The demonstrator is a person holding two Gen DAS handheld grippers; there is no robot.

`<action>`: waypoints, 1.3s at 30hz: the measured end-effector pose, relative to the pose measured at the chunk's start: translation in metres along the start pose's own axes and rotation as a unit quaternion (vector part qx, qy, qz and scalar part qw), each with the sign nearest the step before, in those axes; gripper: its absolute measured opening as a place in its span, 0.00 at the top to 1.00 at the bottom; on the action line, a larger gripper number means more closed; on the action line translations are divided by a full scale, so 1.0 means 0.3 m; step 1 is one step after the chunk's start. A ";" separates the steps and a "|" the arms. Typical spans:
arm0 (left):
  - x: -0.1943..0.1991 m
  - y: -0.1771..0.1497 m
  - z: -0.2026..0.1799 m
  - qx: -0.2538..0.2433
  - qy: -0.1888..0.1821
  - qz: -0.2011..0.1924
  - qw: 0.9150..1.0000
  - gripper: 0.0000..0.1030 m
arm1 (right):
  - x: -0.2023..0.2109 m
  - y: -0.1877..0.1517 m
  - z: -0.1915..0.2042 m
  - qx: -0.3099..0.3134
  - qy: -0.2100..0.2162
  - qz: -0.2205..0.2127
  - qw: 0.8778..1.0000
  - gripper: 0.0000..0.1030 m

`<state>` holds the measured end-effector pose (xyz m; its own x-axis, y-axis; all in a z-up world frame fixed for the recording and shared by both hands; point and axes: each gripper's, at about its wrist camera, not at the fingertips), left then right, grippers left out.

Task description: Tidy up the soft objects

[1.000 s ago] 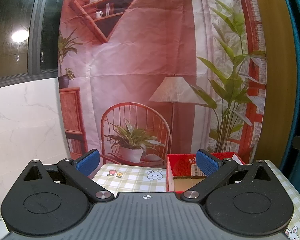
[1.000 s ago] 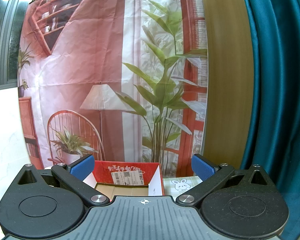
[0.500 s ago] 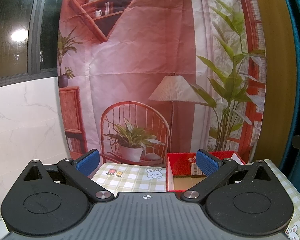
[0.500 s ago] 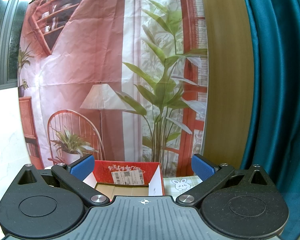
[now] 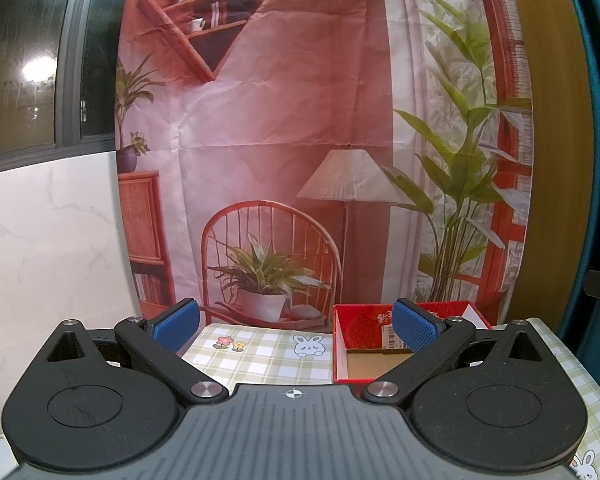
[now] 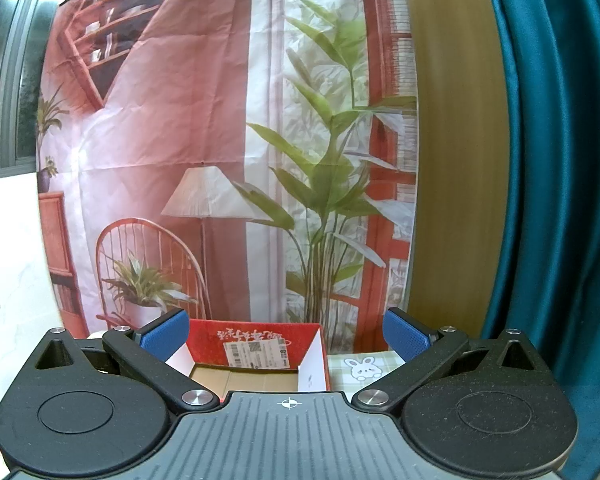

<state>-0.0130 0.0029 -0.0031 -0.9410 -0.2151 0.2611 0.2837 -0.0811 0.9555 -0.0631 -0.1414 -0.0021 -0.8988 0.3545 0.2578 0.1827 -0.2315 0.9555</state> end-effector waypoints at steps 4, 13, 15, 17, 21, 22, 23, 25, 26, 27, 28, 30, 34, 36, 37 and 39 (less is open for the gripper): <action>0.000 0.001 0.000 0.000 0.000 0.000 1.000 0.00 | 0.000 -0.002 -0.001 0.000 0.000 0.000 1.000 0.00; -0.037 -0.033 -0.021 0.011 -0.006 0.012 1.000 0.00 | -0.021 -0.040 -0.016 -0.003 0.010 -0.005 1.000 0.00; -0.057 -0.052 -0.046 0.005 -0.006 0.018 1.000 0.00 | -0.036 -0.062 -0.028 -0.008 0.020 -0.010 1.000 0.00; -0.084 -0.077 -0.072 -0.003 -0.009 0.030 0.999 0.00 | -0.061 -0.104 -0.053 -0.019 0.027 -0.002 0.999 0.00; -0.148 -0.141 -0.137 -0.020 -0.026 0.058 0.998 0.00 | -0.119 -0.185 -0.104 -0.039 0.027 0.020 0.999 0.00; -0.164 -0.156 -0.152 -0.025 -0.029 0.063 0.997 0.00 | -0.136 -0.207 -0.115 -0.044 0.024 0.028 0.998 0.00; -0.182 -0.172 -0.169 -0.031 -0.034 0.070 0.997 0.00 | -0.158 -0.233 -0.128 -0.048 0.021 0.039 0.998 0.00; -0.217 -0.203 -0.200 -0.041 -0.045 0.082 0.995 0.01 | -0.195 -0.280 -0.147 -0.051 0.014 0.058 0.997 0.00; -0.237 -0.218 -0.219 -0.048 -0.052 0.090 0.993 0.01 | -0.214 -0.303 -0.155 -0.052 0.011 0.068 0.996 0.00; -0.248 -0.235 -0.231 -0.052 -0.057 0.095 0.992 0.01 | -0.229 -0.323 -0.160 -0.052 0.013 0.077 0.996 0.00; -0.265 -0.249 -0.248 -0.059 -0.061 0.101 0.991 0.01 | -0.249 -0.346 -0.167 -0.054 0.016 0.090 0.994 0.00; -0.288 -0.284 -0.270 -0.071 -0.067 0.110 0.989 0.01 | -0.279 -0.382 -0.174 -0.053 0.012 0.110 0.992 0.00; -0.348 -0.326 -0.332 -0.086 -0.093 0.142 0.982 0.08 | -0.336 -0.458 -0.190 -0.053 -0.005 0.147 0.988 0.00; -0.376 -0.346 -0.363 -0.092 -0.112 0.162 0.976 0.10 | -0.349 -0.488 -0.206 -0.060 0.001 0.155 0.986 0.00; -0.386 -0.356 -0.376 -0.093 -0.119 0.170 0.974 0.12 | -0.358 -0.506 -0.216 -0.065 0.005 0.159 0.985 0.00; -0.411 -0.376 -0.411 -0.100 -0.135 0.184 0.968 0.16 | -0.369 -0.530 -0.237 -0.071 0.013 0.169 0.983 0.00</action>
<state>0.0938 -0.0815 -0.1601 -0.7751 -0.0050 0.6318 0.6143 -0.2400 0.7517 -0.0209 -0.2082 -0.1929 -0.8069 0.2127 0.5511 0.4161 -0.4574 0.7859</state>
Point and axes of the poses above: each gripper's, at about its wrist camera, not at the fingertips, and x roughly against the way its jaws point, z to its left, y to its top, and after that the axes turned 13 degrees about y, right-handed
